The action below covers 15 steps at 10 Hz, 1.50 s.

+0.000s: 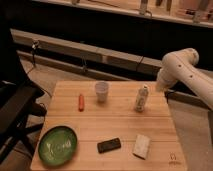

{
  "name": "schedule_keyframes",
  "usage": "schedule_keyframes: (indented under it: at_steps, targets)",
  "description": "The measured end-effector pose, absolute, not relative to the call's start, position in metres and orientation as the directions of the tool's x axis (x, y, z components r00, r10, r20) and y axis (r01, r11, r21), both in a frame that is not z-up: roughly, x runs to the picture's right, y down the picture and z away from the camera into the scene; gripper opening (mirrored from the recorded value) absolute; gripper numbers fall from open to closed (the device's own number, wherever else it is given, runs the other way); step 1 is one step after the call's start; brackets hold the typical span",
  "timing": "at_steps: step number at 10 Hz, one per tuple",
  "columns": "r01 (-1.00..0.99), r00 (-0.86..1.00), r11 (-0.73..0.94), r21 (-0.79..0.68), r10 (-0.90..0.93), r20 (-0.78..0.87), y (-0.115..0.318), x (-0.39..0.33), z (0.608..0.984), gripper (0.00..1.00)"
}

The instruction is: Knock the bottle over

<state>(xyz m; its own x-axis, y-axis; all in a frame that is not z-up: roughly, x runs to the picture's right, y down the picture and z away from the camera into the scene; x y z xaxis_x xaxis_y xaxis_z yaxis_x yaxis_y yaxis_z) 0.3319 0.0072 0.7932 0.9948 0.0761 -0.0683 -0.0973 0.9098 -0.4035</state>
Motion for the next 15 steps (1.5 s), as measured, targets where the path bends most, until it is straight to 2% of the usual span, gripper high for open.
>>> schedule_keyframes:
  at_steps: [4, 7, 15]
  targets:
    - [-0.063, 0.998, 0.901, -0.43, 0.046, -0.05, 0.019, 0.334, 0.801, 0.0]
    - [-0.042, 0.999, 0.911, -0.41, 0.03, -0.037, 0.01, 0.305, 0.805, 0.0]
    - [0.019, 1.0, 0.915, -0.404, -0.018, 0.005, 0.009, 0.285, 0.809, 0.0]
